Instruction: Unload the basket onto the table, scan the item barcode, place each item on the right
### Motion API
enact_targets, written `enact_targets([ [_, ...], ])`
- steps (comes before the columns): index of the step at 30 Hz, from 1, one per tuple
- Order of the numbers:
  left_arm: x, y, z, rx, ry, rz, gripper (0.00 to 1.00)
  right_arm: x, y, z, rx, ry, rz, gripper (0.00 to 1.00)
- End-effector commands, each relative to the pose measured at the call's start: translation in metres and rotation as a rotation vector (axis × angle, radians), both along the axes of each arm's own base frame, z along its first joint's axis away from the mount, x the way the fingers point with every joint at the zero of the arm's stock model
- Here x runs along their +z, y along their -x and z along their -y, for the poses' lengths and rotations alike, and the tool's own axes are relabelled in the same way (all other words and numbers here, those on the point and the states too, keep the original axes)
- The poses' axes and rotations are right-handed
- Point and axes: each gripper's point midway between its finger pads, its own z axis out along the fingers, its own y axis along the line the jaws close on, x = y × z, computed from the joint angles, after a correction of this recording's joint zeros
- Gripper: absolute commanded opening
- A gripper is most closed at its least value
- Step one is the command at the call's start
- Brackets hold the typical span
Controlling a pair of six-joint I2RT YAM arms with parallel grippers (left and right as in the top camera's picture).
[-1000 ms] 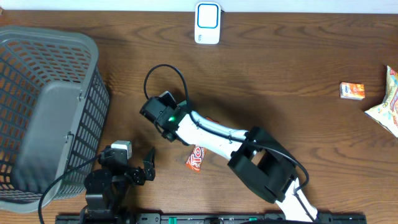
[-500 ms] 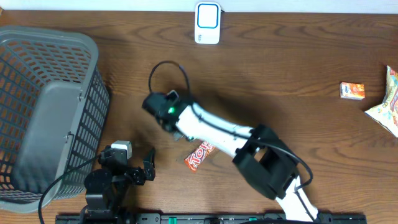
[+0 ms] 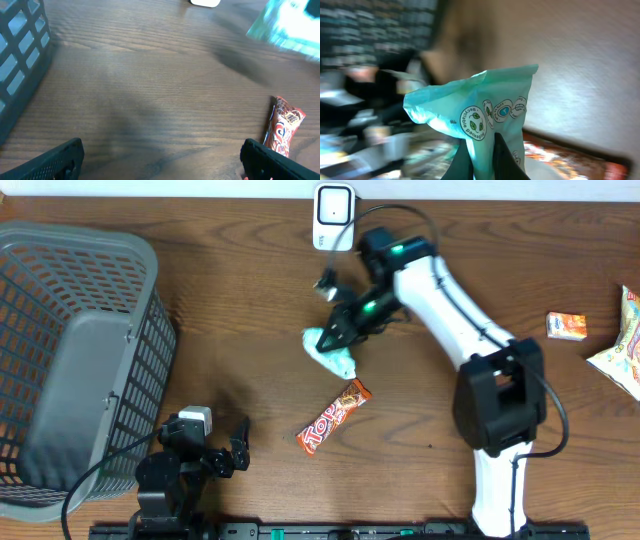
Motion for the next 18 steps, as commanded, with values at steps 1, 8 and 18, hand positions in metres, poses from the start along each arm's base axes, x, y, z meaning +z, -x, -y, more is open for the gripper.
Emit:
enact_targets([
  [1,-0.007,0.002,0.001,-0.012,-0.003,-0.018,1.0,0.061,0.005,-0.007,-0.035,-0.352,-0.107,0.01],
  [8,-0.007,0.002,0.001,-0.012,-0.003,-0.018,1.0,0.084,0.005,0.001,-0.095,-0.451,-0.217,0.01],
  [18,-0.007,0.002,0.001,-0.012,-0.003,-0.018,1.0,0.062,0.013,0.007,0.082,-0.432,0.101,0.01],
])
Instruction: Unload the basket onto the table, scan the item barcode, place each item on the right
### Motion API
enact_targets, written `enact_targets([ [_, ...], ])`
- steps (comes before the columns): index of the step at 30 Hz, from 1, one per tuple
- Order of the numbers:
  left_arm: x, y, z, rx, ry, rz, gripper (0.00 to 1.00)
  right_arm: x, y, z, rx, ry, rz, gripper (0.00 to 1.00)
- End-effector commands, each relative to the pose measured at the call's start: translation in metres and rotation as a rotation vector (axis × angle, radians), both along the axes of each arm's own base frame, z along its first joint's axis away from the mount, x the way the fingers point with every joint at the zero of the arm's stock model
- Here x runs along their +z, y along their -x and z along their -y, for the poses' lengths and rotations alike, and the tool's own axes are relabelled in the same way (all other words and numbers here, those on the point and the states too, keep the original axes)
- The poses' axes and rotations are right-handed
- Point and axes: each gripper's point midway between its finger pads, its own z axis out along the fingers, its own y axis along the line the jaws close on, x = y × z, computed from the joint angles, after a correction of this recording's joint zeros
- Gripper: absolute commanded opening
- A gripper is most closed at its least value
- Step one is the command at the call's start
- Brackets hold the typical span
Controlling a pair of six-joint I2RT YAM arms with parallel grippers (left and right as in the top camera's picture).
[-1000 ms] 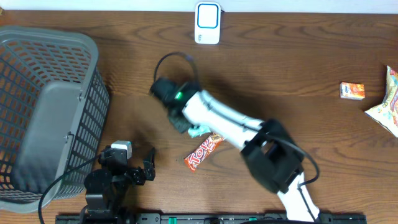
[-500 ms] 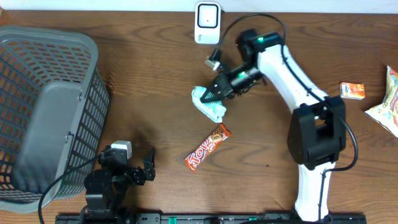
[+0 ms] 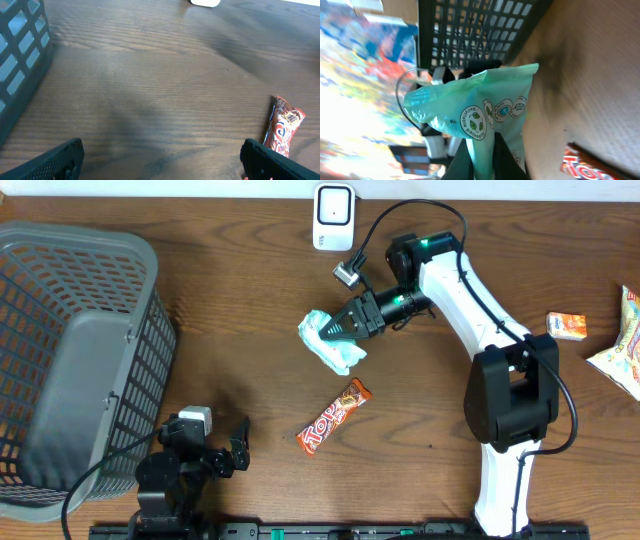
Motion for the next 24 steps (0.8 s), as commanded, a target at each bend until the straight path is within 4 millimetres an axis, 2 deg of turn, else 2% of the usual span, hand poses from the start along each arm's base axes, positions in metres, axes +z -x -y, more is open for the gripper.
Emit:
enact_targets([
  [1,-0.007,0.002,0.001,-0.012,-0.003,-0.018,1.0,-0.013,0.006,0.01,0.113,0.022,0.314,0.01],
  [3,-0.007,0.002,0.001,-0.012,-0.003,-0.018,1.0,-0.041,0.007,0.024,0.202,0.161,0.417,0.02],
  [5,-0.007,0.002,0.001,-0.012,-0.003,-0.018,1.0,-0.065,0.007,0.035,0.257,0.292,0.449,0.01],
  [8,-0.007,0.002,0.001,-0.011,-0.003,-0.018,1.0,-0.084,0.003,0.042,0.278,0.418,0.468,0.02],
  [10,-0.006,0.002,0.001,-0.012,-0.003,-0.018,1.0,-0.096,-0.009,0.043,0.232,0.532,0.463,0.01],
  [12,-0.007,0.002,0.001,-0.012,-0.003,-0.018,1.0,-0.108,-0.027,0.049,0.15,0.666,0.455,0.12],
  [14,-0.007,0.002,0.001,-0.012,-0.003,-0.018,1.0,-0.12,-0.044,0.061,0.06,0.832,0.452,0.38],
  [18,-0.007,0.002,0.001,-0.012,-0.003,-0.018,1.0,-0.131,-0.063,0.083,-0.055,1.109,0.482,0.57],
  [19,-0.007,0.002,0.001,-0.012,-0.003,-0.018,1.0,-0.132,-0.063,0.083,-0.062,1.137,0.489,0.58],
  [20,-0.007,0.002,0.001,-0.012,-0.003,-0.018,1.0,-0.132,-0.061,0.08,-0.066,1.152,0.493,0.56],
  [21,-0.007,0.002,0.001,-0.012,-0.003,-0.018,1.0,-0.131,-0.06,0.077,-0.067,1.155,0.494,0.46],
  [22,-0.006,0.002,0.001,-0.011,-0.003,-0.018,1.0,-0.13,-0.059,0.073,-0.076,1.156,0.49,0.22],
  [23,-0.007,0.002,0.001,-0.012,-0.003,-0.018,1.0,-0.128,-0.058,0.069,-0.093,1.157,0.48,0.02],
  [24,-0.007,0.002,0.001,-0.012,-0.003,-0.018,1.0,-0.127,-0.056,0.065,-0.11,1.156,0.466,0.01],
])
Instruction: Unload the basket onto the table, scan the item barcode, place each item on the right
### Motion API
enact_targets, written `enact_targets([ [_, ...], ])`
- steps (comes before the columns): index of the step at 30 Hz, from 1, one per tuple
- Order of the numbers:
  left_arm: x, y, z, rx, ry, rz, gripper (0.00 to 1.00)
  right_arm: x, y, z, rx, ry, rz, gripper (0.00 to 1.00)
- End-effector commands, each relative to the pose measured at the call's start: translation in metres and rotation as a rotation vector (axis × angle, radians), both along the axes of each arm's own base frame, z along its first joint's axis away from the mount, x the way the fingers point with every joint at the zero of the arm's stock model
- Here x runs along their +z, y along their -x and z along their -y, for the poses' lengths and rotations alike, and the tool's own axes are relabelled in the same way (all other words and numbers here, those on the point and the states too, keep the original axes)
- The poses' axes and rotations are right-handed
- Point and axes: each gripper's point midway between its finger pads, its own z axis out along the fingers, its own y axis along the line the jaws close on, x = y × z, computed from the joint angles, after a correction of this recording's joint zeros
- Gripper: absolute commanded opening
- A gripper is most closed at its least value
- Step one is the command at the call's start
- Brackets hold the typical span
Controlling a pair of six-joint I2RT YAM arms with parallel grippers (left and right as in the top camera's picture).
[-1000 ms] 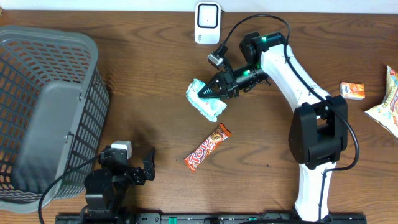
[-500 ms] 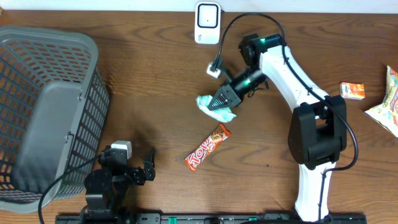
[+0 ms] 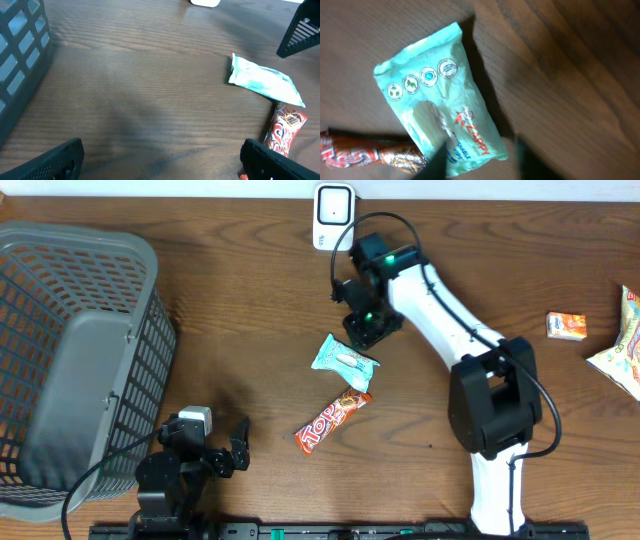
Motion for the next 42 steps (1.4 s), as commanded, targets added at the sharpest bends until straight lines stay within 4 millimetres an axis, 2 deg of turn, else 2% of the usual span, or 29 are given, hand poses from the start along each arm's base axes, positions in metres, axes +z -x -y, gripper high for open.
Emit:
enact_targets([
  [1,-0.007,0.002,0.001,-0.012,-0.003,-0.018,1.0,0.017,-0.003,-0.006,-0.14,0.063,0.061,0.01],
  [7,-0.007,0.002,0.001,-0.012,-0.003,-0.018,1.0,0.021,0.014,-0.036,-0.108,0.006,0.028,0.01],
  [17,-0.007,0.002,0.001,-0.012,-0.003,-0.018,1.0,0.022,0.027,-0.064,-0.043,-0.029,0.039,0.01],
  [20,-0.007,0.002,0.001,-0.012,-0.003,-0.018,1.0,0.013,0.027,-0.071,-0.018,-0.033,0.063,0.01],
  [23,-0.007,0.002,0.001,-0.012,-0.003,-0.018,1.0,-0.005,0.031,-0.071,-0.013,-0.016,0.069,0.01],
  [24,-0.007,0.002,0.001,-0.012,-0.003,-0.018,1.0,-0.018,0.033,-0.065,-0.022,0.007,0.07,0.01],
  [27,-0.006,0.002,0.001,-0.012,-0.003,-0.017,1.0,-0.04,0.033,-0.051,-0.068,0.066,0.095,0.01],
  [30,-0.007,0.002,0.001,-0.012,-0.003,-0.018,1.0,-0.053,0.032,-0.039,-0.099,0.114,0.118,0.01],
  [32,-0.007,0.002,0.001,-0.012,-0.003,-0.018,1.0,-0.053,0.029,-0.041,-0.099,0.104,0.13,0.01],
  [35,-0.007,0.002,0.001,-0.012,-0.003,-0.018,1.0,-0.036,0.017,-0.05,-0.102,0.073,0.166,0.01],
  [39,-0.007,0.002,0.001,-0.012,-0.003,-0.018,1.0,0.022,-0.004,-0.065,-0.101,0.029,0.224,0.01],
  [41,-0.006,0.002,0.001,-0.012,-0.003,-0.017,1.0,0.057,-0.008,-0.062,-0.107,0.041,0.253,0.02],
  [42,-0.007,0.002,0.001,-0.012,-0.003,-0.018,1.0,0.066,-0.008,-0.057,-0.11,0.065,0.261,0.09],
])
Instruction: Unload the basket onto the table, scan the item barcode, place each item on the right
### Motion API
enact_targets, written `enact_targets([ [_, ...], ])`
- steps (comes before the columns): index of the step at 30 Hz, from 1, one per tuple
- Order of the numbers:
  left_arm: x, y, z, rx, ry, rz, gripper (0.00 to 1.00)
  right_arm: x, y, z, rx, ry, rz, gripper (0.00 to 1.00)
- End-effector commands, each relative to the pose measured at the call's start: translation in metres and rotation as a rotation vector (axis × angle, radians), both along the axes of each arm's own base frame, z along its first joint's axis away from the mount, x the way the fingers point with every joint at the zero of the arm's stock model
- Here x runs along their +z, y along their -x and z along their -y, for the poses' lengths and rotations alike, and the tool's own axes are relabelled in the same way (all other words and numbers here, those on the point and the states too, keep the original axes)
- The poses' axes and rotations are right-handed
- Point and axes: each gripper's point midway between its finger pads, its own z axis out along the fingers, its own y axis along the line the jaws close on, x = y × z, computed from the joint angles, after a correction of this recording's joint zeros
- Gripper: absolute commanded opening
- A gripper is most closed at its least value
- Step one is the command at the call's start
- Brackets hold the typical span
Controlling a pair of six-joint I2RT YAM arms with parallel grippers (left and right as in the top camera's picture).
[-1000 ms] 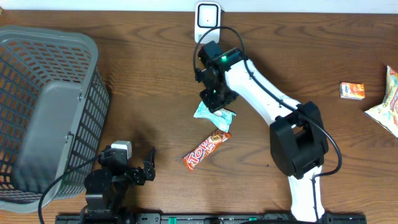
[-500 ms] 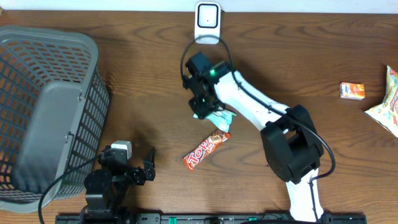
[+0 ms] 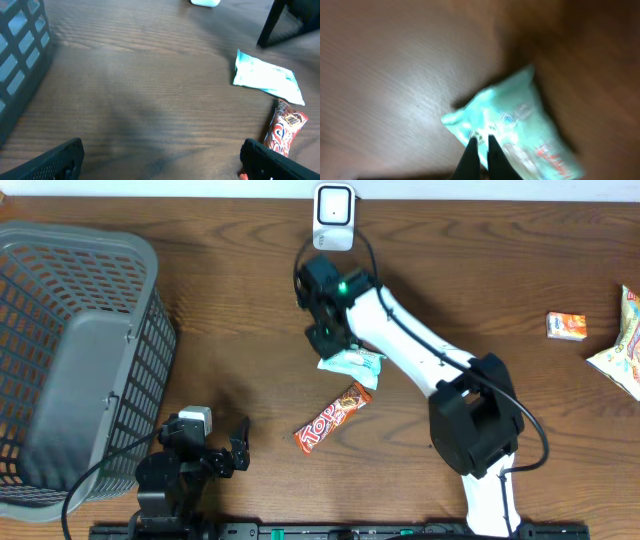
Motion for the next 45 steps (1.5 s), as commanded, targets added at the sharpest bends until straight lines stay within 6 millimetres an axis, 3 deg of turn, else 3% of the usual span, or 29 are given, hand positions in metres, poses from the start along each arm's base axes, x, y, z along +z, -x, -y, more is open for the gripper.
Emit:
enact_targets([
  [1,-0.007,0.002,0.001,-0.012,-0.003,-0.018,1.0,0.057,-0.017,0.008,-0.03,0.026,0.106,0.23],
  [2,-0.007,0.002,0.001,-0.012,-0.003,-0.018,1.0,0.06,-0.014,0.016,-0.031,0.065,0.105,0.32],
  [4,-0.007,0.002,0.001,-0.012,-0.003,-0.018,1.0,0.06,-0.008,0.03,-0.028,0.133,0.088,0.33],
  [6,-0.007,0.002,0.001,-0.011,-0.003,-0.018,1.0,0.053,0.001,0.038,-0.035,0.168,0.051,0.12],
  [7,-0.007,0.002,0.001,-0.012,-0.003,-0.018,1.0,0.04,0.008,0.041,-0.058,0.182,0.019,0.01],
  [18,-0.006,0.002,0.001,-0.012,-0.003,-0.018,1.0,-0.052,0.03,0.041,-0.037,0.164,-0.028,0.01],
  [21,-0.007,0.002,0.001,-0.012,-0.003,-0.018,1.0,-0.065,0.027,0.044,-0.046,0.155,-0.005,0.01],
  [25,-0.007,0.002,0.001,-0.012,-0.003,-0.018,1.0,-0.056,-0.002,0.05,-0.082,0.174,0.109,0.01],
  [29,-0.007,0.002,0.001,-0.011,-0.003,-0.018,1.0,-0.03,-0.021,0.047,-0.106,0.151,0.146,0.01],
  [34,-0.007,0.002,0.001,-0.012,-0.003,-0.018,1.0,0.017,-0.015,0.036,-0.093,0.095,0.076,0.01],
  [37,-0.007,0.002,0.001,-0.012,-0.003,-0.018,1.0,0.03,-0.011,0.036,-0.089,0.097,0.056,0.03],
  [39,-0.007,0.002,0.001,-0.012,-0.003,-0.018,1.0,0.029,-0.009,0.038,-0.073,0.108,0.049,0.33],
  [41,-0.007,0.002,0.001,-0.012,-0.003,-0.018,1.0,0.024,-0.008,0.045,-0.077,0.121,0.032,0.56],
  [45,-0.007,0.002,0.001,-0.012,-0.003,-0.018,1.0,0.017,-0.014,0.059,-0.085,0.129,0.024,0.59],
])
